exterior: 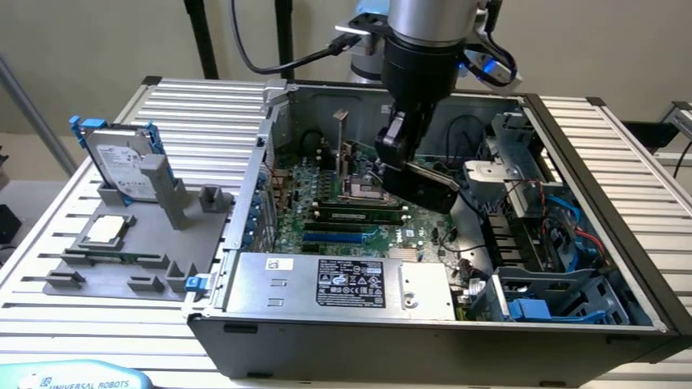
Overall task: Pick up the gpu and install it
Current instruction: 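Insert the gpu into the slot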
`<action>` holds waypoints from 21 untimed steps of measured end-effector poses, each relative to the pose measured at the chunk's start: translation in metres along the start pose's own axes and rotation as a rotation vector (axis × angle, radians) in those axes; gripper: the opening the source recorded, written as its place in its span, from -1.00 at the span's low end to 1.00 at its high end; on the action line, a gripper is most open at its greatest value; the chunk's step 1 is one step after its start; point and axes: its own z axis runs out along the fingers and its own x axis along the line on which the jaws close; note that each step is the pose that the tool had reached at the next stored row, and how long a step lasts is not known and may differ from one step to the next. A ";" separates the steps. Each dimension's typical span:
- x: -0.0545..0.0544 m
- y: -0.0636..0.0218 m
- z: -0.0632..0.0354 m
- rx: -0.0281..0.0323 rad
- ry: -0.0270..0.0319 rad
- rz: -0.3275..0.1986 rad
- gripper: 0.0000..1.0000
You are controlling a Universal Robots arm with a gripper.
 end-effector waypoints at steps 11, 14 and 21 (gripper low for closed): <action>0.000 0.0001 0.0047 0.0051 -0.0082 -0.200 -0.47; 0.000 0.0002 0.0058 0.0047 -0.0094 -0.245 -0.47; 0.003 0.0041 0.0101 0.0037 -0.0106 -0.296 -0.47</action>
